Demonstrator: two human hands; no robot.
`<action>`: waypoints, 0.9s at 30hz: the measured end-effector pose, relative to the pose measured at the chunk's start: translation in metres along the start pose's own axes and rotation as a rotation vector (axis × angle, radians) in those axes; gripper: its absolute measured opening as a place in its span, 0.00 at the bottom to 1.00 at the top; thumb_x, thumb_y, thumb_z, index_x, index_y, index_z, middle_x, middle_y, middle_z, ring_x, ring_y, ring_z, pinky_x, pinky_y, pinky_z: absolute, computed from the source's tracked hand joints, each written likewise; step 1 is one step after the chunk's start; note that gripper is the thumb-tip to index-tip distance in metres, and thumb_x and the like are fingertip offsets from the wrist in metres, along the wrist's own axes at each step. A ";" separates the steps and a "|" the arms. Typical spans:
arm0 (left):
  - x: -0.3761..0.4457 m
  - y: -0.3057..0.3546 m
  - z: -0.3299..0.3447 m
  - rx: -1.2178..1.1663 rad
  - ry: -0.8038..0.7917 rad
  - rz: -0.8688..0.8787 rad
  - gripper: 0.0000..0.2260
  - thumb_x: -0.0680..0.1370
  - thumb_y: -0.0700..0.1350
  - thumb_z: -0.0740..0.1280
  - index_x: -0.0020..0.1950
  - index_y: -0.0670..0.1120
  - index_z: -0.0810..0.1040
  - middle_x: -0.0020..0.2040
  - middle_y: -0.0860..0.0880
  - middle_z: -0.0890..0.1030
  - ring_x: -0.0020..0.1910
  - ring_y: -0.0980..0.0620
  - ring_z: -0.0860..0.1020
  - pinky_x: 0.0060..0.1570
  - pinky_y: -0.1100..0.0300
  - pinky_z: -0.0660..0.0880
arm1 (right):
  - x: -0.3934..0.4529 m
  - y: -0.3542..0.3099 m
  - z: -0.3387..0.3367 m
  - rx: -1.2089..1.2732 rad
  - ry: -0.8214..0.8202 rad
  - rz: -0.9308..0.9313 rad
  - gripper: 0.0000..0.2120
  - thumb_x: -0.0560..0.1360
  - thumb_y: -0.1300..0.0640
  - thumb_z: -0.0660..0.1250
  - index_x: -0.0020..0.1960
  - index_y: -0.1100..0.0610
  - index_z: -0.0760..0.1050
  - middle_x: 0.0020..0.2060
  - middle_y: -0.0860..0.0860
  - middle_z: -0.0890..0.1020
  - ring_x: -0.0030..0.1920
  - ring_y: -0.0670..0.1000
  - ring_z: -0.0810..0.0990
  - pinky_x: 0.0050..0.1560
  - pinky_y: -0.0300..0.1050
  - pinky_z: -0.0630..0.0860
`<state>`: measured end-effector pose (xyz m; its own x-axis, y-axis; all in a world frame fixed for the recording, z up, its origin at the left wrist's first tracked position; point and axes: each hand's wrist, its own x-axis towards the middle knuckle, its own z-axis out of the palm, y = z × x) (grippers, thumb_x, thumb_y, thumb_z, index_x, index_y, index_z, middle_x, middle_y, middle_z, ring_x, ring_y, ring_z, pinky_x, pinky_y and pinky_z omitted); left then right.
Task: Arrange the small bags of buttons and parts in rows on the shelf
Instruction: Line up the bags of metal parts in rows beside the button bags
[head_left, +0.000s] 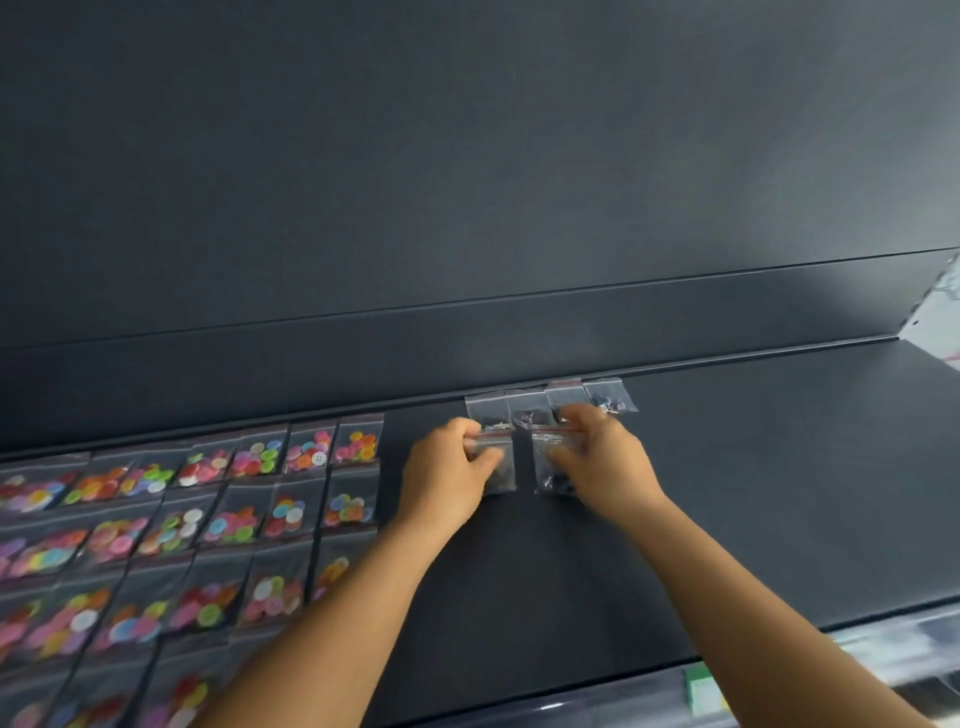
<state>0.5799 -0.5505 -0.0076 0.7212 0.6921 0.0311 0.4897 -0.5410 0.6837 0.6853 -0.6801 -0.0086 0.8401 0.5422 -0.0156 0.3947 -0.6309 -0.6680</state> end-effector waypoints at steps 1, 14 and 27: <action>-0.001 -0.002 0.000 0.062 0.015 0.026 0.20 0.76 0.50 0.69 0.66 0.47 0.73 0.59 0.49 0.78 0.57 0.49 0.76 0.55 0.56 0.73 | -0.001 0.003 0.000 -0.067 0.015 -0.052 0.22 0.75 0.56 0.66 0.68 0.52 0.69 0.62 0.51 0.74 0.62 0.55 0.72 0.58 0.44 0.69; -0.015 -0.013 0.013 0.281 -0.080 0.334 0.14 0.81 0.47 0.59 0.65 0.48 0.76 0.67 0.53 0.72 0.64 0.52 0.68 0.60 0.59 0.68 | -0.009 0.014 0.013 -0.190 -0.063 -0.251 0.07 0.74 0.59 0.64 0.49 0.53 0.80 0.52 0.48 0.79 0.56 0.54 0.73 0.55 0.47 0.72; -0.007 -0.009 0.016 0.310 -0.049 0.314 0.15 0.81 0.49 0.59 0.66 0.46 0.75 0.65 0.54 0.73 0.62 0.52 0.68 0.58 0.56 0.71 | 0.002 0.007 0.022 -0.147 0.005 -0.236 0.10 0.75 0.56 0.65 0.53 0.51 0.81 0.57 0.47 0.79 0.60 0.54 0.71 0.57 0.44 0.69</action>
<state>0.5780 -0.5583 -0.0255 0.8771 0.4518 0.1629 0.3614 -0.8442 0.3957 0.6818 -0.6710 -0.0294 0.7203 0.6810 0.1320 0.6292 -0.5613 -0.5376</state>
